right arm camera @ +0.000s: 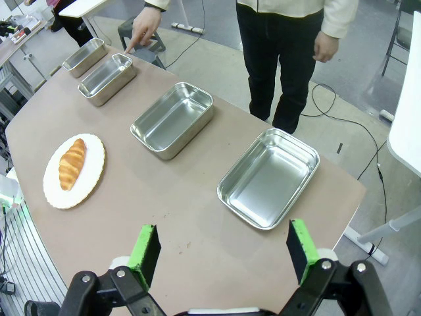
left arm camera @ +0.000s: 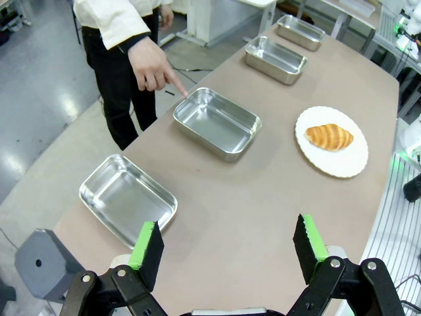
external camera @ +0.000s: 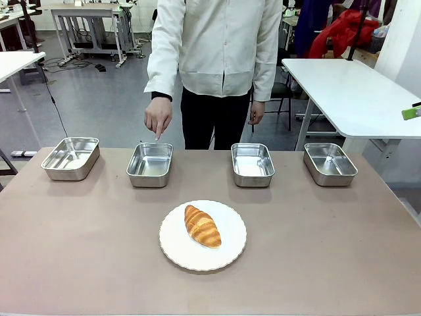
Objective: Place the bread in the container.
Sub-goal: Place the Butter Roll into the Airtight Container indicated by the human.
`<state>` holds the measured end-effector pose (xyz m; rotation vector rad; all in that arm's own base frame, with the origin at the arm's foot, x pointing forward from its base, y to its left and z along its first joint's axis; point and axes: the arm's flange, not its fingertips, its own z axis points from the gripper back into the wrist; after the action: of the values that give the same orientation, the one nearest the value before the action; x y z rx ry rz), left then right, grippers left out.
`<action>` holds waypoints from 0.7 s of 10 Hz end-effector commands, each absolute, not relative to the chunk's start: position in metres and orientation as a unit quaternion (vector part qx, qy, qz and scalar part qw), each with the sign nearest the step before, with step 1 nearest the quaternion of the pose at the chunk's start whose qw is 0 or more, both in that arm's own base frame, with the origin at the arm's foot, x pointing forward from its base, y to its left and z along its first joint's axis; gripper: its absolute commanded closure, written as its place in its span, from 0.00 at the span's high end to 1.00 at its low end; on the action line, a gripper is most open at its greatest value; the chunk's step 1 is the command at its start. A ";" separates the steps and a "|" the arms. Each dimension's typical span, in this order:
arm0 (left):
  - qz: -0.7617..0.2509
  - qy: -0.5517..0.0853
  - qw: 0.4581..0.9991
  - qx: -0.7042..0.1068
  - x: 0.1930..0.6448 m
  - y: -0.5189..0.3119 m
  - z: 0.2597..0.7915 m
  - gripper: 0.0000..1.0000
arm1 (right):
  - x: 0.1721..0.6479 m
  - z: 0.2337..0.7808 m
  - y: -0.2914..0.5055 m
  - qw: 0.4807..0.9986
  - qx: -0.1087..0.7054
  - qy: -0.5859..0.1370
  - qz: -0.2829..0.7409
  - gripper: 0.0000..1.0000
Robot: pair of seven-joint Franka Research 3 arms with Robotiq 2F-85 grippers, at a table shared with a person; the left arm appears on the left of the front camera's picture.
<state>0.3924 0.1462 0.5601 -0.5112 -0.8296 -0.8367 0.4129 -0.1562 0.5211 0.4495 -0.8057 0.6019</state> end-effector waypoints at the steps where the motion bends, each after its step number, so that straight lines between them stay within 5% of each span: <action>1: -0.393 -0.393 0.796 -0.242 0.392 0.145 0.561 1.00 | 0.415 0.522 -0.155 0.846 0.217 -0.392 0.289 1.00; 7: -0.393 -0.393 0.796 -0.242 0.392 0.145 0.561 1.00 | 0.415 0.522 -0.155 0.846 0.217 -0.392 0.289 1.00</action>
<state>0.3924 0.1462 0.5601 -0.5112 -0.8296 -0.8367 0.4129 -0.1562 0.5211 0.4495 -0.8057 0.6019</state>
